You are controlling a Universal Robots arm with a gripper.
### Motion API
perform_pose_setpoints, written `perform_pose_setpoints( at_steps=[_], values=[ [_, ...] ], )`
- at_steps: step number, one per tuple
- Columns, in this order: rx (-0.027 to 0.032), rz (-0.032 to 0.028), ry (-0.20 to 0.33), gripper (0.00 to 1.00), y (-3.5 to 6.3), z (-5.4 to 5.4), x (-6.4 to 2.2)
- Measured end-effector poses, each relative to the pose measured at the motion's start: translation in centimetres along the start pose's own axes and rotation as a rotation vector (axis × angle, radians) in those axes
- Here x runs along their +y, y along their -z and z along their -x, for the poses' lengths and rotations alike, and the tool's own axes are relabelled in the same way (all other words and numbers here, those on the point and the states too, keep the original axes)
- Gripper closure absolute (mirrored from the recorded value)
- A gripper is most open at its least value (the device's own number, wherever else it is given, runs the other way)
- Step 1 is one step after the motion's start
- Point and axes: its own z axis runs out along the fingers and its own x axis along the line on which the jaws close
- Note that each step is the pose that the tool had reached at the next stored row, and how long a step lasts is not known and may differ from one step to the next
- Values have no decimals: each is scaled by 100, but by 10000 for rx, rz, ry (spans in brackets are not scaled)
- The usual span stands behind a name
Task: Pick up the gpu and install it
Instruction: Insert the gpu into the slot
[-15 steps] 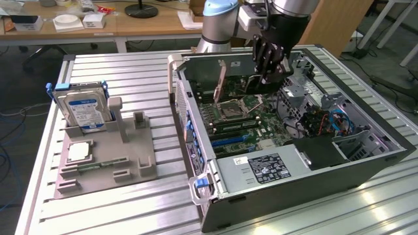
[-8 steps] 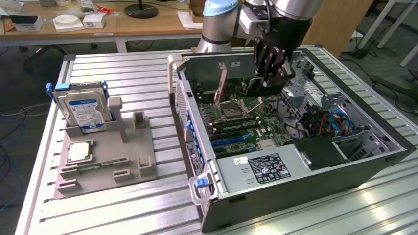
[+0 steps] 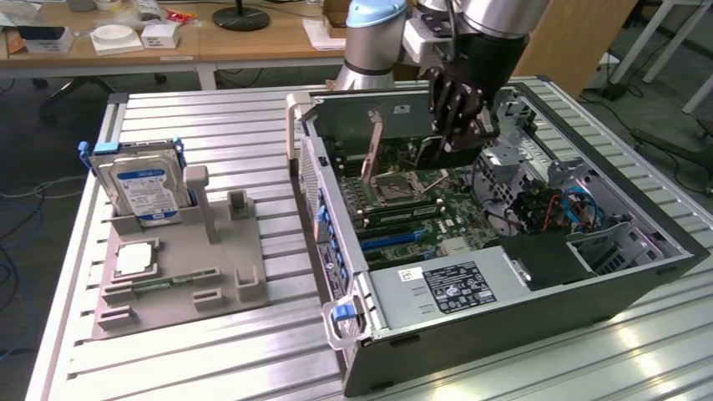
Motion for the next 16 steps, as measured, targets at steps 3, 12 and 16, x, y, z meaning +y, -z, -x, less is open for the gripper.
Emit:
perform_pose_setpoints(
  at_steps=[3,12,16],
  values=[
    [-1,-83,15,73,-23,-1,28],
    [-2,-241,-37,73,-111,-18,90],
    [1,-253,-107,73,-129,-46,94]
  ],
)
